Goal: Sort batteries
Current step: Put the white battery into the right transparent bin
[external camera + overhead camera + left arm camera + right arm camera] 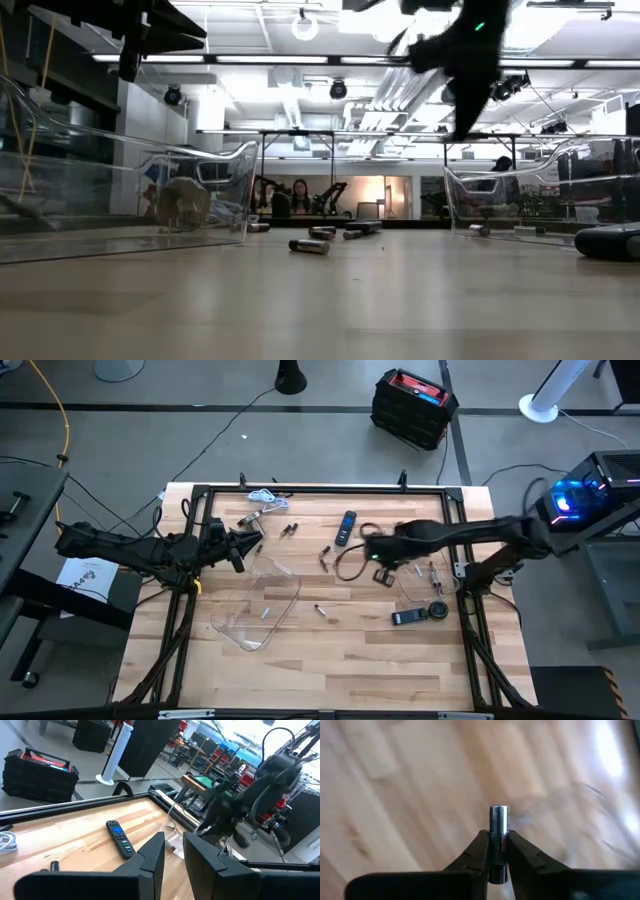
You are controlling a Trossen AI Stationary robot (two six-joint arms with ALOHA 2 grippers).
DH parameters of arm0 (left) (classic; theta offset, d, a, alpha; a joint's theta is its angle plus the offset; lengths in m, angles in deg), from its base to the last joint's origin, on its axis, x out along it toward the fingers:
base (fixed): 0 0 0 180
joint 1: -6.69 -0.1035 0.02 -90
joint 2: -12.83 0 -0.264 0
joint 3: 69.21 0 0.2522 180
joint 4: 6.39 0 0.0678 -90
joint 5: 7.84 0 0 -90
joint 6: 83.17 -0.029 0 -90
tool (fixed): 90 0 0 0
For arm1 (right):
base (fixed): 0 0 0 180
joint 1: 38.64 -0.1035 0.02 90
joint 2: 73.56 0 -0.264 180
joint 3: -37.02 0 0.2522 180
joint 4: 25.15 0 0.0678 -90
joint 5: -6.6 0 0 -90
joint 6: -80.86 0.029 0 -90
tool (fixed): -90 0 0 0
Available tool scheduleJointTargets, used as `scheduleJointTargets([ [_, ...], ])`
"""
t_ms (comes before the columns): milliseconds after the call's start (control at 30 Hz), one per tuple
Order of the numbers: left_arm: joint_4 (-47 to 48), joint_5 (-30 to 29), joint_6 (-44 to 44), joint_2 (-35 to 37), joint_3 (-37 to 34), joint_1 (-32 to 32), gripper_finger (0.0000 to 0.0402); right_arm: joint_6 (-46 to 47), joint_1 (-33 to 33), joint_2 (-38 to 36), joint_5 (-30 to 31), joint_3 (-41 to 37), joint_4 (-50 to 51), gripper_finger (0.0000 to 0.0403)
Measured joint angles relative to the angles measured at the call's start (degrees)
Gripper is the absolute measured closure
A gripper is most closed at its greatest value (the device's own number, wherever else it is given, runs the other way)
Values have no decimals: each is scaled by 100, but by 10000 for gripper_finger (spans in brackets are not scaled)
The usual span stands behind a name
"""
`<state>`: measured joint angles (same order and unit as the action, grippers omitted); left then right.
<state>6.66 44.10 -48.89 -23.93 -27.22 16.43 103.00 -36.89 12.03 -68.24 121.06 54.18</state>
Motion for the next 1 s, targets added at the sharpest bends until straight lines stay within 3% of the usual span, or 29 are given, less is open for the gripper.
scheduleJointTargets([
  [300,0,2,-138,0,0,-2,337,2015,22,-458,1043,0,1764,342],
  [467,0,11,-141,0,0,-2,337,2308,50,-469,811,3,1708,324],
  [733,-17,129,-140,0,0,-2,337,2727,46,-471,682,3,1758,247],
  [833,-19,142,-138,0,0,-2,337,2786,-44,-471,609,3,1158,227],
  [1000,-17,142,-140,0,0,-2,337,2282,-347,-392,295,7,-1291,217],
])
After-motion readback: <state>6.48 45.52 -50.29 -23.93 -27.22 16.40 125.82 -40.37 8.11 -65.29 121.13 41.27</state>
